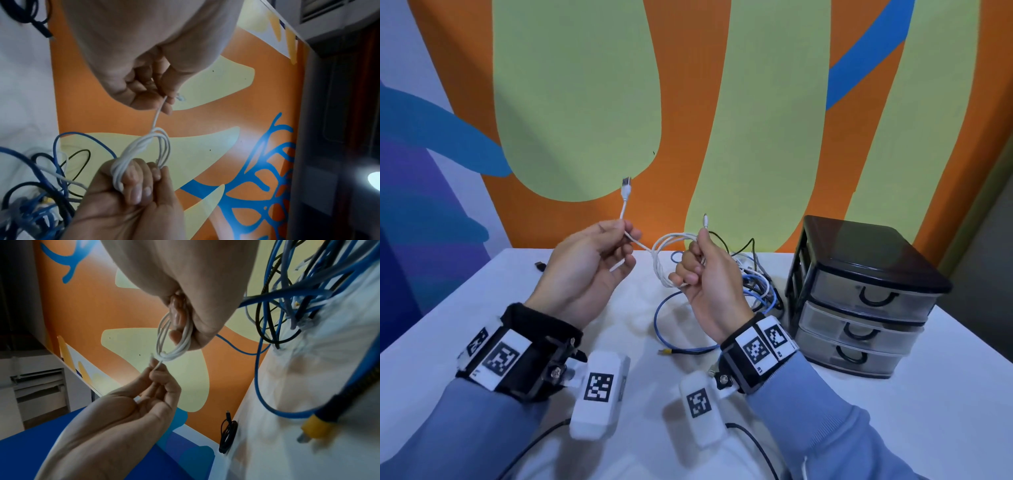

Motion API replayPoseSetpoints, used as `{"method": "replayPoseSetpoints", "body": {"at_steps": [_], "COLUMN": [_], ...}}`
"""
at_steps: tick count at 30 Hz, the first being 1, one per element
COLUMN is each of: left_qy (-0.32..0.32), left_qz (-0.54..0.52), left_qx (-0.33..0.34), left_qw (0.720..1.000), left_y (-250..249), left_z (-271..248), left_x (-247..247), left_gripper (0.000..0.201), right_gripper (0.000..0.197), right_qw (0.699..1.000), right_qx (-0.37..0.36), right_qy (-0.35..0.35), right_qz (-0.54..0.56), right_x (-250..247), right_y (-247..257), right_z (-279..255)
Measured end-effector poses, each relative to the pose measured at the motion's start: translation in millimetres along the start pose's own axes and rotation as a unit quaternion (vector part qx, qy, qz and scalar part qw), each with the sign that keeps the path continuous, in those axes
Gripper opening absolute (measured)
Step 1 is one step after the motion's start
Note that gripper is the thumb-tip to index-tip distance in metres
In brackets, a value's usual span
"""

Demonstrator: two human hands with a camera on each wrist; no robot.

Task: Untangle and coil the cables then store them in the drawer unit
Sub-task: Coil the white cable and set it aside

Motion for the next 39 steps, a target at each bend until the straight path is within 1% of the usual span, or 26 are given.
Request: {"method": "replayPoseSetpoints", "body": {"at_steps": [2,4,6,8,9,11,12,13,15,17,18,20,22,23,24,25,27,28,29,30,31,33,34,36,37,39], "left_qy": [0.033,0.091,0.156,0.217,0.239,0.245,0.235,0.221,0.187,0.157,0.143,0.105,0.047,0.011,-0.028,-0.057,-0.069,-0.066,-0.062,-0.055,-0.044,-0.001,0.028,0.085,0.107,0.118], "left_qz": [0.062,0.125,0.167,0.228,0.265,0.328,0.340,0.337,0.299,0.275,0.268,0.258,0.258,0.282,0.324,0.374,0.466,0.493,0.501,0.497,0.479,0.401,0.361,0.290,0.251,0.171], "left_qx": [0.061,0.110,0.144,0.160,0.160,0.154,0.152,0.150,0.142,0.138,0.140,0.127,0.113,0.119,0.134,0.149,0.157,0.151,0.142,0.131,0.111,0.054,0.024,-0.022,-0.036,-0.044], "left_qw": [0.996,0.982,0.963,0.936,0.920,0.899,0.898,0.903,0.925,0.938,0.943,0.952,0.958,0.952,0.936,0.914,0.868,0.854,0.851,0.856,0.870,0.915,0.932,0.953,0.961,0.977], "left_y": [-13.3,-24.6,-29.2,-24.6,-19.4,-10.4,-8.9,-9.0,-10.9,-11.8,-12.2,-10.7,-9.3,-11.2,-13.8,-16.0,-15.6,-14.0,-12.8,-11.5,-9.1,-0.7,3.2,8.6,8.7,4.1], "left_z": [-6.4,-16.6,-25.4,-32.2,-34.3,-32.9,-31.6,-30.6,-29.1,-26.6,-24.5,-16.3,-7.9,-5.7,-3.3,-2.3,-2.5,-1.9,-1.3,-0.4,0.2,0.3,-0.7,-2.9,-4.3,-4.8], "left_x": [9.6,21.7,31.1,40.6,44.5,46.7,46.6,45.2,42.4,39.0,36.5,28.8,18.2,12.0,5.0,-0.1,-2.0,-1.6,-1.6,-2.0,-2.9,-1.7,0.5,6.2,8.9,9.5], "left_gripper": [0.013,0.010,0.020,0.028,0.024,0.019,0.019,0.018,0.016,0.019,0.025,0.047,0.052,0.048,0.041,0.033,0.020,0.013,0.007,0.007,0.011,0.008,0.005,0.015,0.018,0.023], "right_gripper": [0.042,0.042,0.041,0.042,0.042,0.041,0.040,0.040,0.039,0.036,0.033,0.028,0.022,0.017,0.014,0.014,0.015,0.015,0.014,0.012,0.009,0.005,0.010,0.019,0.019,0.019], "right_qw": [1.000,0.997,0.990,0.974,0.963,0.942,0.939,0.943,0.956,0.966,0.974,0.986,0.990,0.991,0.990,0.990,0.989,0.989,0.990,0.991,0.993,0.994,0.995,0.995,0.995,0.996], "right_qx": [-0.012,-0.035,-0.067,-0.093,-0.102,-0.110,-0.106,-0.094,-0.066,-0.039,-0.020,0.009,0.006,0.001,-0.003,-0.007,-0.012,-0.011,-0.009,-0.004,0.001,0.006,0.007,0.001,-0.005,-0.018], "right_qy": [-0.007,-0.009,-0.005,0.005,0.018,0.041,0.041,0.041,0.056,0.068,0.075,0.086,0.092,0.096,0.101,0.106,0.112,0.110,0.106,0.100,0.094,0.091,0.091,0.091,0.089,0.075], "right_qz": [-0.018,-0.061,-0.124,-0.207,-0.249,-0.313,-0.326,-0.316,-0.281,-0.248,-0.214,-0.144,-0.108,-0.099,-0.094,-0.095,-0.100,-0.100,-0.097,-0.087,-0.074,-0.052,-0.049,-0.047,-0.047,-0.045], "right_x": [-0.7,-2.5,-4.9,-4.8,-1.0,8.1,9.9,10.2,12.2,14.4,16.6,19.4,21.5,22.8,24.6,26.5,28.7,28.5,27.2,25.8,24.6,23.9,23.5,21.9,20.1,14.0], "right_y": [4.4,11.3,18.3,20.3,20.7,20.3,19.4,17.4,10.8,3.0,-1.2,-6.3,-3.6,-2.0,-1.0,-0.5,-1.0,-2.0,-3.2,-4.4,-4.9,-4.3,-4.2,-3.8,-3.0,0.4], "right_z": [0.6,2.3,4.3,3.5,0.4,-5.2,-6.2,-5.6,-5.3,-7.0,-8.8,-11.4,-12.8,-13.2,-13.8,-15.0,-17.0,-16.9,-16.7,-15.9,-14.9,-13.6,-13.0,-10.9,-9.7,-5.4]}}
Point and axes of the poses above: each hand's wrist, its own z-axis towards the middle knuckle, its own x-axis out of the palm, y = z × x, the point moved 9 cm from there along z, towards the middle knuckle, and after that the axes turned 11 degrees about z, right-handed, at the moved point
